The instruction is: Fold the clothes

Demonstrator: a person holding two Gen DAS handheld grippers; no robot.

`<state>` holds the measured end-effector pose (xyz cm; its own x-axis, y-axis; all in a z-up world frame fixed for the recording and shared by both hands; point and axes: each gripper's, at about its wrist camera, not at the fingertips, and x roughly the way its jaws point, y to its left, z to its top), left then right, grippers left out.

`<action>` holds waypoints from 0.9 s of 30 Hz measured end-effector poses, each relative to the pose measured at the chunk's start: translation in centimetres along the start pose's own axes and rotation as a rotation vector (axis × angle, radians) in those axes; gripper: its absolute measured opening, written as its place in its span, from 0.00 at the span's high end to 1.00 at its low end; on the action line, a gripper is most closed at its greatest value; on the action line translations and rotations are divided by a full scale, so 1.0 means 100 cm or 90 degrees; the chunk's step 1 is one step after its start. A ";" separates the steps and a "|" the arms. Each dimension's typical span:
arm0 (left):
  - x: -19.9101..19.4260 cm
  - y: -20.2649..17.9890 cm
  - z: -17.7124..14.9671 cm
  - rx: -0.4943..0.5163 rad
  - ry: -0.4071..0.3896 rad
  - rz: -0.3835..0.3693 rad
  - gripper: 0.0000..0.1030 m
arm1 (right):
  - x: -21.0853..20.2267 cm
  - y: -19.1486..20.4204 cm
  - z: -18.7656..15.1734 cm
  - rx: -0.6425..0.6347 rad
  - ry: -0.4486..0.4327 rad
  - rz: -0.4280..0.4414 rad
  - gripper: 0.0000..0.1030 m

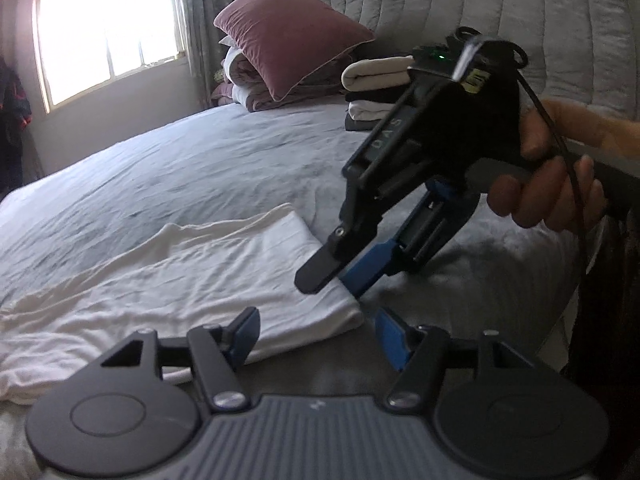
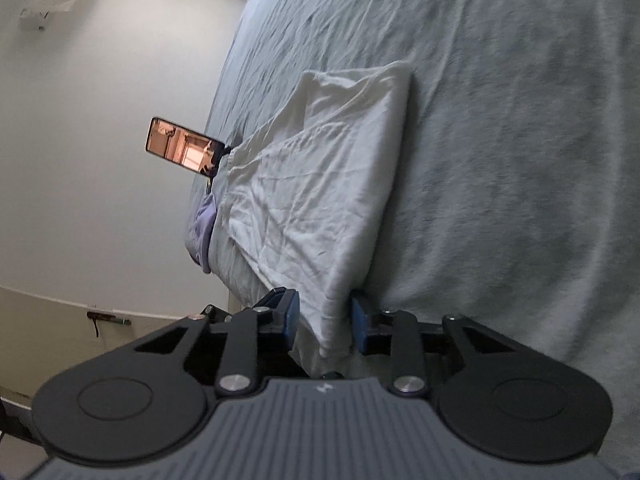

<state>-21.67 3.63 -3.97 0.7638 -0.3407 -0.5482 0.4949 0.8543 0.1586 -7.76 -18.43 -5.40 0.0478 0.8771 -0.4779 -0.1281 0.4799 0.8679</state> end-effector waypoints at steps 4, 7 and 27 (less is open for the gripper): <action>-0.001 -0.003 0.004 0.017 -0.008 0.013 0.37 | 0.002 0.004 0.000 -0.013 0.004 -0.004 0.86; 0.000 -0.005 0.007 0.022 -0.016 0.022 0.37 | -0.001 0.010 0.002 -0.018 -0.006 0.011 0.88; 0.035 -0.013 0.017 0.001 0.061 0.118 0.83 | -0.012 -0.014 0.031 0.083 -0.093 0.003 0.51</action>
<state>-18.93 0.61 -4.68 0.7988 -0.1394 -0.5852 0.3507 0.8983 0.2646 -4.60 -20.13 -5.64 0.1920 0.8684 -0.4572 0.0004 0.4658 0.8849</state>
